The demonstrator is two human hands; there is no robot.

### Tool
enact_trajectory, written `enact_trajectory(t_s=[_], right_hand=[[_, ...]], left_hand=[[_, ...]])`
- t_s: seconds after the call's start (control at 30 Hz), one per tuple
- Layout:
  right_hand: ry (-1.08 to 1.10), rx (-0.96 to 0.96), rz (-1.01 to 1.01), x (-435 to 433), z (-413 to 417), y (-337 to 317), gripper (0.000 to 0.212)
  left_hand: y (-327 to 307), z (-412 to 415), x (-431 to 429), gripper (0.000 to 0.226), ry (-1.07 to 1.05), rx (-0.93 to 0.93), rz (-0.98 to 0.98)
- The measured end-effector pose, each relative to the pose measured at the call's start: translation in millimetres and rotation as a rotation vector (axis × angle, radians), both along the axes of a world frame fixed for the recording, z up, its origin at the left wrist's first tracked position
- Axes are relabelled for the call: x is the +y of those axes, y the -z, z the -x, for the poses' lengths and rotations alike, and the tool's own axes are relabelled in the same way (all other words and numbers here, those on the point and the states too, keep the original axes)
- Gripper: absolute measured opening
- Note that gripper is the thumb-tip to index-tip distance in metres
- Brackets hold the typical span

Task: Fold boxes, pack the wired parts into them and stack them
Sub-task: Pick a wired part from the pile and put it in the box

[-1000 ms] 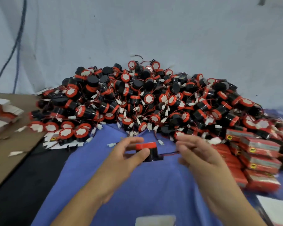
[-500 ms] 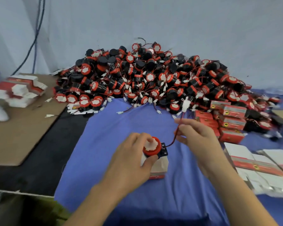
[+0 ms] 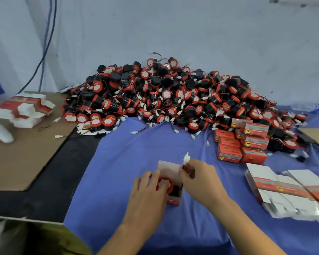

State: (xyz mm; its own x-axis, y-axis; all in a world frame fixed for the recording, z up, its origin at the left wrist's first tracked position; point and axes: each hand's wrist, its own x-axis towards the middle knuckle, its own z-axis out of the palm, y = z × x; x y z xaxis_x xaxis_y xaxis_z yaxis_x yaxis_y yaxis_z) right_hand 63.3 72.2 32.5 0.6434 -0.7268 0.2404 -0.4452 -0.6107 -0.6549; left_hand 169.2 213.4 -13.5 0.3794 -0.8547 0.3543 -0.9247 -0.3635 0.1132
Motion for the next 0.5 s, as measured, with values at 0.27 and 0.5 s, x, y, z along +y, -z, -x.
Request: enact_trajectory(t_s=[0.27,0.5], right_hand=[[-0.053,0.145,0.076,16.6,-18.9,-5.0,0.014],[-0.091,0.312,0.040,32.5,-42.9,17.8,0.014]], left_hand=[[22.2,13.6,-3.2,0.068,-0.094,0.047,-0.140],[41.7,14.9,1.5,0.076,-0.111,0.169,-0.135]])
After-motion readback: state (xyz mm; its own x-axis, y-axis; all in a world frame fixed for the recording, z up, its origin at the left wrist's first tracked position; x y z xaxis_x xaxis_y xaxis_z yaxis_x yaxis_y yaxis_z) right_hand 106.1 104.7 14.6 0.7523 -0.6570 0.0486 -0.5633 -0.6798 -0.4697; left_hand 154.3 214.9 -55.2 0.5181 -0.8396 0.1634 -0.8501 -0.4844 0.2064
